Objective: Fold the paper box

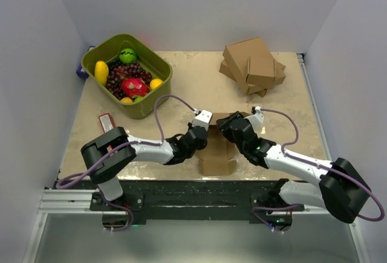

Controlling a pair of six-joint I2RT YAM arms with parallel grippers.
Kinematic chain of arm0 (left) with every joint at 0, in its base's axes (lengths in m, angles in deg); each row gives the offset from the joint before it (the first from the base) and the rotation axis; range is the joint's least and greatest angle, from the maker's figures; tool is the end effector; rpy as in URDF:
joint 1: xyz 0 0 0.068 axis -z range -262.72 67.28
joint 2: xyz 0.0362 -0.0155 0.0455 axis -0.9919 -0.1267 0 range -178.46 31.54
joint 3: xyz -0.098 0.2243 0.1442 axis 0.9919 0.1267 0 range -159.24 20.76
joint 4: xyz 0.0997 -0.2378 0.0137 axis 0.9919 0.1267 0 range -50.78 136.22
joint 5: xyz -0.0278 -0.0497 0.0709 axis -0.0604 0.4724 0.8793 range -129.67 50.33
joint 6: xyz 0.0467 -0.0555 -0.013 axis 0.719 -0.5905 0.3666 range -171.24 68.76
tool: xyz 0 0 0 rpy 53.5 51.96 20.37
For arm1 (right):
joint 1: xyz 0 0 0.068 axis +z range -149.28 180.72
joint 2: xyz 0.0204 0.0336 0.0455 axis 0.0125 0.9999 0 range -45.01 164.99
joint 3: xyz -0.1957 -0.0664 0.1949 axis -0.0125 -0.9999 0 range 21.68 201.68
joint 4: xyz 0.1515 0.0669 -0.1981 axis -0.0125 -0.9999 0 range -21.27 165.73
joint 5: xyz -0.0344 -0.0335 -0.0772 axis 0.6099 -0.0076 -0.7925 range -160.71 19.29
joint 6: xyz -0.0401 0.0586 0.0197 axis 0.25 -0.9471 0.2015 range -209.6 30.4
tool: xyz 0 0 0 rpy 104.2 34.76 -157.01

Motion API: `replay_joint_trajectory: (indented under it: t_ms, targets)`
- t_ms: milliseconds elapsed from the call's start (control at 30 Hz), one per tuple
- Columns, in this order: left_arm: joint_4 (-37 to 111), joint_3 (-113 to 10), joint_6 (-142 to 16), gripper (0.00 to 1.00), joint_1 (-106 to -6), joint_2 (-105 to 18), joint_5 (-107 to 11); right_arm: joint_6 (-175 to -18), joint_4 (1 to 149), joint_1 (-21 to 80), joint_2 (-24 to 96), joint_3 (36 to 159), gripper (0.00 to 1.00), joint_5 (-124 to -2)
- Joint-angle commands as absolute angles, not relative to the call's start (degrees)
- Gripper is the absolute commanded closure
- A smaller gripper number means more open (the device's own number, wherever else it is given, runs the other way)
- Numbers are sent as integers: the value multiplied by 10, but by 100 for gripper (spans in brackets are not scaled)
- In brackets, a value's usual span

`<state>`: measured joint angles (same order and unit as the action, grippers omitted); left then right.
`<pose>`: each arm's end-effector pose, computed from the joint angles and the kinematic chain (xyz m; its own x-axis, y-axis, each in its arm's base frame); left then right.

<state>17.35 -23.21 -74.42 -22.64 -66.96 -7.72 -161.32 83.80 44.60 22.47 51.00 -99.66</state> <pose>0.2059 -0.2924 0.1561 -0.4495 0.1114 -0.8863 0.3659 0.9281 -0.0689 0.2024 0.1531 0.2018 -0.4026 0.7655 -0.5019 0.2476 0.6189 0.7455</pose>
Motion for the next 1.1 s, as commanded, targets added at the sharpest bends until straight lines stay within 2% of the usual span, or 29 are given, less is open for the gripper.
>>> replay_joint_trajectory:
  t_ms: [0,133,233,333,500,600,900,1067]
  targets:
    - [156,-233,-757,91,-246,-638,-77,-1565,828,448,182,498,45,-1016]
    - [169,-234,-760,96,-273,-627,-139,-1500,829,448,135,501,27,-984]
    - [185,-233,-759,100,-311,-610,-216,-1422,807,448,98,522,19,-947]
    - [214,-233,-744,100,-349,-584,-278,-1343,753,447,75,563,13,-900]
    - [290,-257,-695,100,-389,-540,-324,-1230,575,448,53,660,12,-914]
    - [326,-263,-687,100,-418,-519,-368,-1198,532,448,44,699,12,-927]
    - [502,-343,-627,100,-484,-491,-412,-1164,526,448,34,696,16,-882]
    - [543,-372,-599,100,-496,-485,-414,-1173,549,448,31,664,17,-898]
